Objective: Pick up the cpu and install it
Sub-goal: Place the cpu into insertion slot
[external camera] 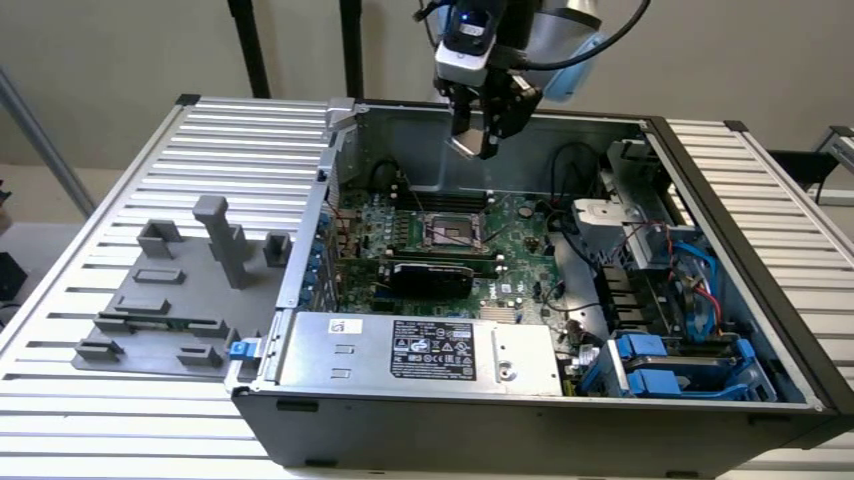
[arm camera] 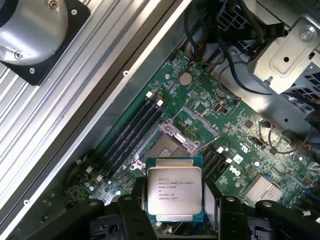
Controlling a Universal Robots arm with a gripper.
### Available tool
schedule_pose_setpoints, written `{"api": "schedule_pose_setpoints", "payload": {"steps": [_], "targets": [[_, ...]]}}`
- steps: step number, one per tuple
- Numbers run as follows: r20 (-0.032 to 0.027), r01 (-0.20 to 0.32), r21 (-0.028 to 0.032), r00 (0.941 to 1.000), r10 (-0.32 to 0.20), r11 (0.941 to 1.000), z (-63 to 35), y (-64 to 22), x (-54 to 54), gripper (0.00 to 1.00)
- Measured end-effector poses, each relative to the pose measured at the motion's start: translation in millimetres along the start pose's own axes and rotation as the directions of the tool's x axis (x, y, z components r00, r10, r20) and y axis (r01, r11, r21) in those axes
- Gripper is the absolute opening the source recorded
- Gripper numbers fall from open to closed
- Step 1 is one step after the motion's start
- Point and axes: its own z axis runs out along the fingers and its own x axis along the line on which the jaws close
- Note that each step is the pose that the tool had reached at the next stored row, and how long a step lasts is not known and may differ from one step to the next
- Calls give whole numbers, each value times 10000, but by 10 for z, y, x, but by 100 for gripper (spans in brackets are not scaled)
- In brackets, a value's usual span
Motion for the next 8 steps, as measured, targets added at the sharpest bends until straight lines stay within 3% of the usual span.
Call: {"api": "schedule_pose_setpoints", "payload": {"steps": [4,8], "targets": [[15,-730,-6,9973,730,9973,26,0,0,55],[30,-1461,-12,9893,1461,9893,53,-1,0,55]]}}
